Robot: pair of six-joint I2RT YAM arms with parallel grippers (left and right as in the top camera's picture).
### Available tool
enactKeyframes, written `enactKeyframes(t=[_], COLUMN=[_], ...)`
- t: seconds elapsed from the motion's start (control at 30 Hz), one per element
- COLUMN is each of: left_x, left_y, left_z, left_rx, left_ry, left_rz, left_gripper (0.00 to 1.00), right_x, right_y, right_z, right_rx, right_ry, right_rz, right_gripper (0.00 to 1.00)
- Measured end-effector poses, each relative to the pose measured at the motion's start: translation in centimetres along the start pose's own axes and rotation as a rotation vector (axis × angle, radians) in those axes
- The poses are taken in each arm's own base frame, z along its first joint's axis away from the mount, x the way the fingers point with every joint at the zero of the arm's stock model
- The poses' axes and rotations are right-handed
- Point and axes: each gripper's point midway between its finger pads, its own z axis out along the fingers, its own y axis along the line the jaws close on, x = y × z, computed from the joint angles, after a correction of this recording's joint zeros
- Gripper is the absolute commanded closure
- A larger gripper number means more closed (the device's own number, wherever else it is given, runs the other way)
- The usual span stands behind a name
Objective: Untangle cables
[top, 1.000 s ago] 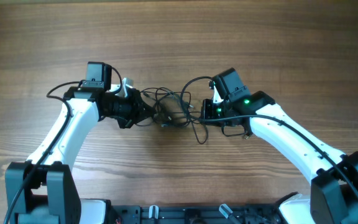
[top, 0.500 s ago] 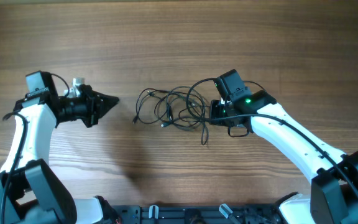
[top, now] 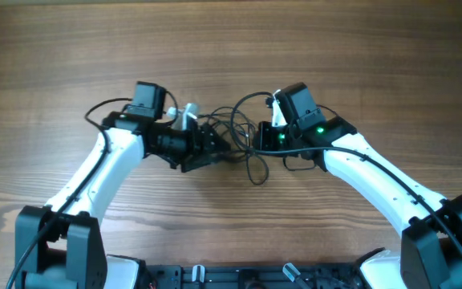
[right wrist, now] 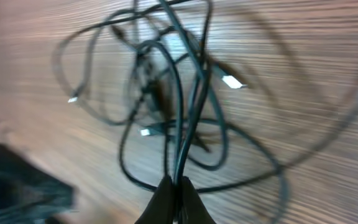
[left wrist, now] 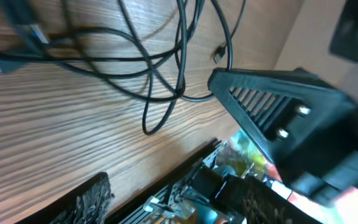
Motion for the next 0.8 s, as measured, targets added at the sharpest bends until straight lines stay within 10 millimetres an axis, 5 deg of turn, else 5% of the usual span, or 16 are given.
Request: enactKeyframes(t=[0.3, 0.8], left_x=[0.5, -2.1], left_y=[-0.5, -0.1], left_z=[1.2, 1.1], left_rx=[-0.028, -0.061], left_ry=[0.009, -0.117], left_rz=[-0.02, -0.263], left_gripper=[0.34, 0.37], right_x=[0.7, 0.9], right_y=[1.8, 2.1], right_z=[-0.1, -0.1], right_rx=[-0.101, -0.117], right_ry=[0.05, 0.059], right_rz=[0.008, 0.007], right_gripper=[0.96, 0.96])
